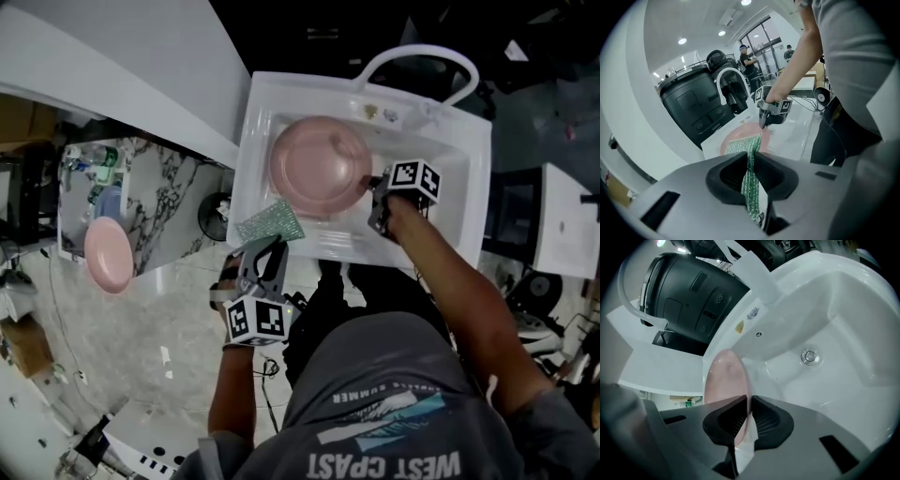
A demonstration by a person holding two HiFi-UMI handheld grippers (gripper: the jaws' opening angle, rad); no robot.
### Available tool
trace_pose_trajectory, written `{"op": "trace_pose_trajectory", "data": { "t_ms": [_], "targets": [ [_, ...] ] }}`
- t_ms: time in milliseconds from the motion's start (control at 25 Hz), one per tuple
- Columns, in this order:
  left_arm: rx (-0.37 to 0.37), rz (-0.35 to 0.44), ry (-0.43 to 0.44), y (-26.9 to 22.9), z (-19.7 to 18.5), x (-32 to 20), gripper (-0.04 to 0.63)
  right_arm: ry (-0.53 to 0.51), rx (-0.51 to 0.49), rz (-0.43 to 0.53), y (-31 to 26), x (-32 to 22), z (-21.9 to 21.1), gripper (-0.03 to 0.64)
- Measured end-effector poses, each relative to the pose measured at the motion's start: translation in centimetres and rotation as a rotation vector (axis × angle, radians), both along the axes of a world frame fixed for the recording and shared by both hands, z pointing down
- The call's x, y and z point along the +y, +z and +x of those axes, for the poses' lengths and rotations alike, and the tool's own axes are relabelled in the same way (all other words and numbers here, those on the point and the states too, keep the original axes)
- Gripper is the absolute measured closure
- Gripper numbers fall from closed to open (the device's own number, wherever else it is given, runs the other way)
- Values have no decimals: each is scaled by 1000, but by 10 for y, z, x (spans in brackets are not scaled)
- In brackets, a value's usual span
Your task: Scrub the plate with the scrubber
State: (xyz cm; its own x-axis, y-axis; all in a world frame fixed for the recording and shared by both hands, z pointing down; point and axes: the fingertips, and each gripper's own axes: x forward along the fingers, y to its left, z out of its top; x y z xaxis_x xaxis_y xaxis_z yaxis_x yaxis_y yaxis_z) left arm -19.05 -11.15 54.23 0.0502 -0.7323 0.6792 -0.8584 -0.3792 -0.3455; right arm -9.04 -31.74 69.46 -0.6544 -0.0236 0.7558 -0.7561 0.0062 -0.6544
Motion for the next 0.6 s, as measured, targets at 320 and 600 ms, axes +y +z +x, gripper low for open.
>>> {"op": "trace_pose_trajectory", "data": {
  "t_ms": [320, 600],
  "targets": [
    [26, -46, 14, 26, -1, 9, 546, 35, 27, -26, 14, 3, -11, 558],
    [53, -111, 70, 53, 4, 18, 546, 45, -13, -23, 18, 4, -15, 552]
  ]
}}
